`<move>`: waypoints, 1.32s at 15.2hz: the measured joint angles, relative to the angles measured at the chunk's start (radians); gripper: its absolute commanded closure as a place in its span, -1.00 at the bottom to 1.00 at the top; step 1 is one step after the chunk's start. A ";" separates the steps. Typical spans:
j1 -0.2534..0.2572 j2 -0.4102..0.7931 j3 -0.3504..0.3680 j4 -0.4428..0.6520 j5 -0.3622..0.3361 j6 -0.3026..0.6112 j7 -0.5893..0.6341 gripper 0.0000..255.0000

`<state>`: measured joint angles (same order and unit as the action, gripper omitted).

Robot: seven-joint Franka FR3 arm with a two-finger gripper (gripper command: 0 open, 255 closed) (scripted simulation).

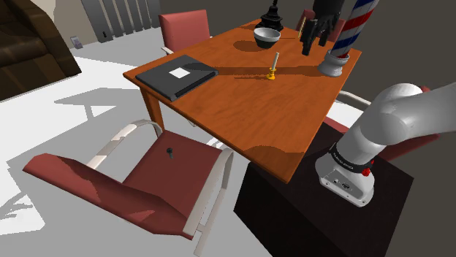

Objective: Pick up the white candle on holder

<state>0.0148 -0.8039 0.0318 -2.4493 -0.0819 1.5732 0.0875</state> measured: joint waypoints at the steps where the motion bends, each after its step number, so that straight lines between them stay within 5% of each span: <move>1: 0.000 0.000 0.000 0.000 0.000 0.000 0.000 -1.00; 13: -0.039 0.409 -0.142 0.132 -0.106 0.184 -0.213 -1.00; 20: -0.062 0.709 -0.203 0.312 -0.126 0.251 -0.348 -1.00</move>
<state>-0.0469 -0.0951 -0.1709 -2.1374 -0.2083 1.8237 -0.2601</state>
